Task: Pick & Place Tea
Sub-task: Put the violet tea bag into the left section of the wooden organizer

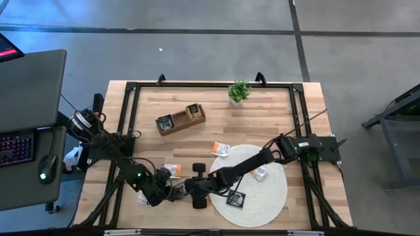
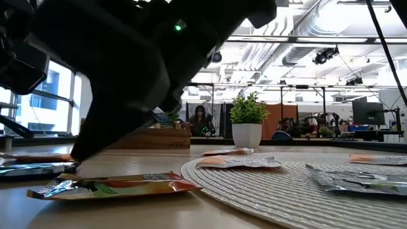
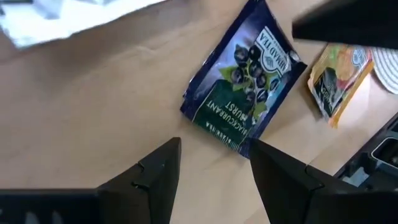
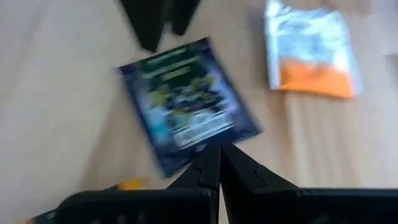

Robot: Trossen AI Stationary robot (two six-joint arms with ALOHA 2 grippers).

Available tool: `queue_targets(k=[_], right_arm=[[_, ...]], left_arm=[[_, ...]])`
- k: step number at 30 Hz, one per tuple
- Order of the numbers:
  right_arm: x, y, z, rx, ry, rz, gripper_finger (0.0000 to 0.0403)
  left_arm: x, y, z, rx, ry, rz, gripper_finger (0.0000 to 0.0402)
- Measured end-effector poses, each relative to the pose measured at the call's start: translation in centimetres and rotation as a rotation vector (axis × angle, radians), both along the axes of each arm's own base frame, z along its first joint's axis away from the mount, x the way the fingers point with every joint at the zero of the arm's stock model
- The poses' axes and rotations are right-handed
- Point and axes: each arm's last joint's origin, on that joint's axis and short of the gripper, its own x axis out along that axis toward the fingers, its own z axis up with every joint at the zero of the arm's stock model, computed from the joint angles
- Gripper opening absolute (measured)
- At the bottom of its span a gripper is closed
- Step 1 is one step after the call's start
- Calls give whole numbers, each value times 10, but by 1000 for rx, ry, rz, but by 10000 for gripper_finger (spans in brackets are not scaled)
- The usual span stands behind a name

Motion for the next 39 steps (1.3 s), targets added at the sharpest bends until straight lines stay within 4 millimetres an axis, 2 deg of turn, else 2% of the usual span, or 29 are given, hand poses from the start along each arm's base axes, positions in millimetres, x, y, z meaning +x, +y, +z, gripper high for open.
queue_targets(k=[10, 15, 25, 29, 39], right_arm=[[-5, 2, -3, 9, 50, -43, 0], [0, 6, 1, 88, -9, 2, 0], [7, 10, -11, 142, -48, 54, 0], [9, 9, -9, 140, -75, 67, 0], [10, 6, -9, 128, -72, 81, 0]], left_arm=[[6, -4, -1, -38, -46, 27, 193], [7, -6, -10, -31, -15, 14, 193], [9, -6, -13, 5, -56, 43, 188], [9, -6, -14, 27, -56, 31, 157], [8, -4, -15, 89, -66, 8, 44]])
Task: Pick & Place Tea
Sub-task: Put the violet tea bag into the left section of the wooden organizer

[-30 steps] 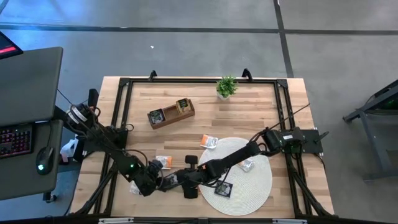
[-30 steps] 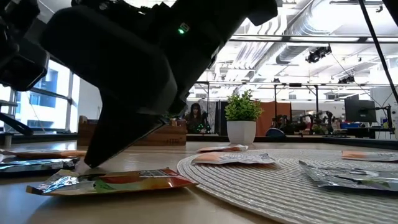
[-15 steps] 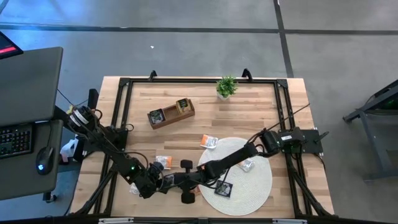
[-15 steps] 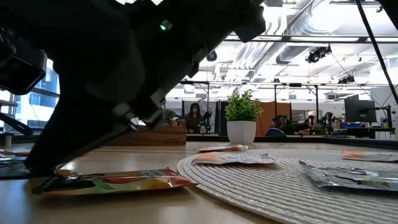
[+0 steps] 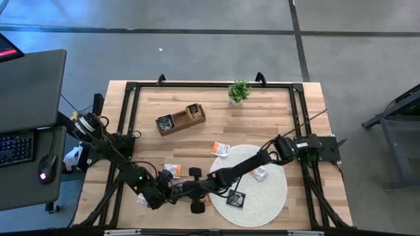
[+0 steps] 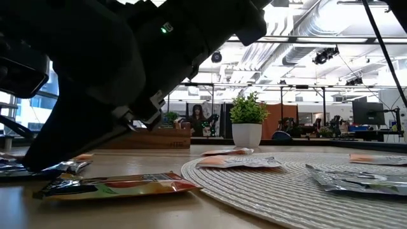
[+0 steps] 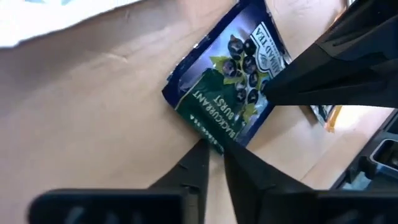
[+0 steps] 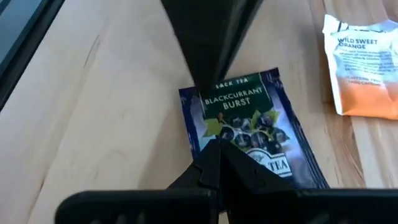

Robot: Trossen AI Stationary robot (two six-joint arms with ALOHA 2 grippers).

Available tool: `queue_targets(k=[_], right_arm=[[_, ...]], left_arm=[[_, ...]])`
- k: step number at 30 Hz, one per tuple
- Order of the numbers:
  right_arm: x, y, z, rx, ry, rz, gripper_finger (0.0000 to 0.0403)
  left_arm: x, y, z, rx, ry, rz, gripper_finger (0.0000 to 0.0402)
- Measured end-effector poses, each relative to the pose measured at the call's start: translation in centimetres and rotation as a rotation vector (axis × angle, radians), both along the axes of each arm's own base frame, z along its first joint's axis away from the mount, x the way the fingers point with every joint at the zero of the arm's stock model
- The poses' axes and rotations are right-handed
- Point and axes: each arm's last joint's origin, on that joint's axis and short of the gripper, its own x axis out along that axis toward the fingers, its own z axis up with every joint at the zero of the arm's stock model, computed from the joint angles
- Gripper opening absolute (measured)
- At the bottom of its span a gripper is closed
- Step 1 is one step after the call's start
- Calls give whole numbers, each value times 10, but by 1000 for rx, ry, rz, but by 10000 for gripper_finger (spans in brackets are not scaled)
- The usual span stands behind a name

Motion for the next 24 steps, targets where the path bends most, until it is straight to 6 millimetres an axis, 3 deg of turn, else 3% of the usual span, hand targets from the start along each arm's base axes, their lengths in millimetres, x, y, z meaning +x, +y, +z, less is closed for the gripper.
queue_targets(k=[5, 8, 16, 19, 24], right_arm=[[1, 0, 1, -14, -21, 18, 0], [0, 1, 4, -51, -31, 33, 0], [-21, -7, 45, -214, 75, -9, 0], [-30, -11, 43, -232, 184, -26, 0], [-27, -8, 21, -163, 226, -14, 0]], left_arm=[[0, 2, -1, 37, -17, 12, 5], [0, 2, -1, 40, -19, 15, 17], [0, 2, -1, 81, -25, -59, 37], [0, 2, -1, 99, -30, -81, 38], [2, 4, -1, 121, -35, -90, 38]])
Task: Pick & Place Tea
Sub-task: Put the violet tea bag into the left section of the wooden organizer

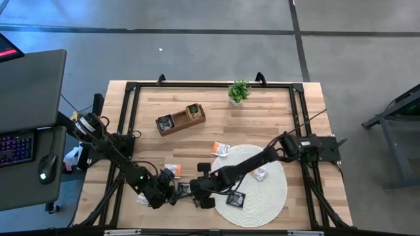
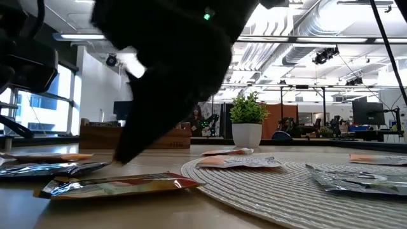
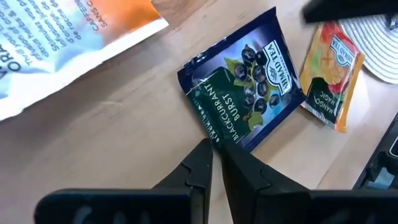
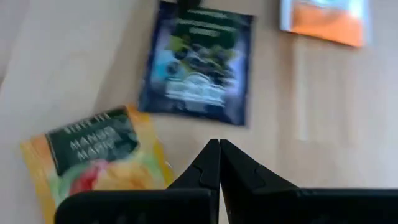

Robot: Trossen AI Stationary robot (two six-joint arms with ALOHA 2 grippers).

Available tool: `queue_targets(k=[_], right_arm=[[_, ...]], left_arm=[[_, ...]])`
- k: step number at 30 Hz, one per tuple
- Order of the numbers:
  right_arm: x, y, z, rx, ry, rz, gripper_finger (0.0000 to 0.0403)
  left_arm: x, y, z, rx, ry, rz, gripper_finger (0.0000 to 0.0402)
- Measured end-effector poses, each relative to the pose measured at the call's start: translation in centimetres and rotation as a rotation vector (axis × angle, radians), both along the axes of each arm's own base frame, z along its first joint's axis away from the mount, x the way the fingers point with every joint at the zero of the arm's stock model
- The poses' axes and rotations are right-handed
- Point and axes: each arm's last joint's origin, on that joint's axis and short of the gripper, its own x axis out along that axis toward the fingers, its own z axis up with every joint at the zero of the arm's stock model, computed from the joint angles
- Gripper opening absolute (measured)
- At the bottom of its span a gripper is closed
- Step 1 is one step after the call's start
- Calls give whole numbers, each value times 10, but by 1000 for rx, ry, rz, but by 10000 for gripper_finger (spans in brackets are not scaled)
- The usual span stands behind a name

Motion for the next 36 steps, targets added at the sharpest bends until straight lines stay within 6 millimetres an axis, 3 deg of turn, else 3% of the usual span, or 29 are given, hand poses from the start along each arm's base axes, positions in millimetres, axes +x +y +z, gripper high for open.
queue_targets(k=[5, 15, 32, 36], right_arm=[[7, 5, -3, 75, -54, 31, 0], [5, 6, -7, 56, -40, 12, 0], [2, 6, -9, 80, 10, 29, 0], [2, 6, -9, 73, 12, 53, 0]], left_arm=[[3, 4, 0, -13, 28, -27, 38], [14, 16, 0, -19, 69, -116, 38], [16, 19, -1, 32, 63, -209, 36], [16, 18, -1, 20, 70, -221, 54]])
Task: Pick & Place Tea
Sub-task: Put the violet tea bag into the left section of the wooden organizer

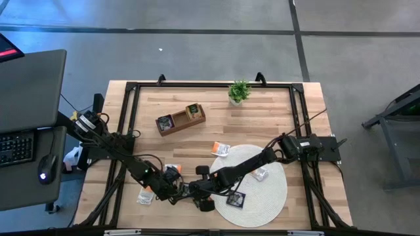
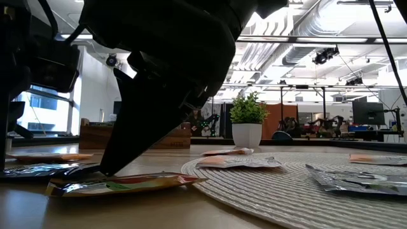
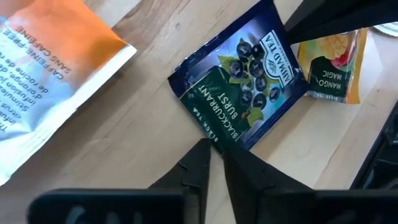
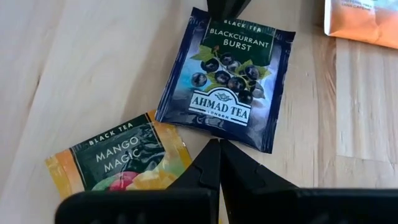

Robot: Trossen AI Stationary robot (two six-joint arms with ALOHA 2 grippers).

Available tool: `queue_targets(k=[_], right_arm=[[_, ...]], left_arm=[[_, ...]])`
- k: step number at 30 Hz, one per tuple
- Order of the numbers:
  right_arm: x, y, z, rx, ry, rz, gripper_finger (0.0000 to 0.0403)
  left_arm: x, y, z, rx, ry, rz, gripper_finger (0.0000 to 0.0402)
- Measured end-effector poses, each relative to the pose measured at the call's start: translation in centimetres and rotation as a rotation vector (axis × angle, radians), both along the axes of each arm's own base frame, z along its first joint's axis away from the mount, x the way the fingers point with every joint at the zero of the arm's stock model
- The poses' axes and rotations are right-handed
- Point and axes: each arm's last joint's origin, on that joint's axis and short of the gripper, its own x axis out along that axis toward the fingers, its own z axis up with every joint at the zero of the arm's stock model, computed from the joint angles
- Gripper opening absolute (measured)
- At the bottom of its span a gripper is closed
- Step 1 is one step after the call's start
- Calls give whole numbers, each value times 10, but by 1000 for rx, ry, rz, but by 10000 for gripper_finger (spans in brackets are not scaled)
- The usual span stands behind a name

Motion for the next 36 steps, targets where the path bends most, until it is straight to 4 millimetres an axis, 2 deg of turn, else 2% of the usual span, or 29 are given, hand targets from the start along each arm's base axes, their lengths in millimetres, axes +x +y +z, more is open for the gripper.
queue_targets(k=[9, 14, 21, 36], right_arm=[[-1, 3, 0, -7, 1, 17, 0], [-1, 3, 1, -9, -17, 10, 0], [6, 7, -3, 21, -80, 14, 0], [7, 4, -10, 48, -48, 10, 0]], left_arm=[[4, -3, 3, -29, -53, 6, 171], [5, -2, 4, -24, -89, 106, 198], [7, -2, 4, -18, -114, 122, 177], [4, 1, 2, 40, -79, 92, 77]])
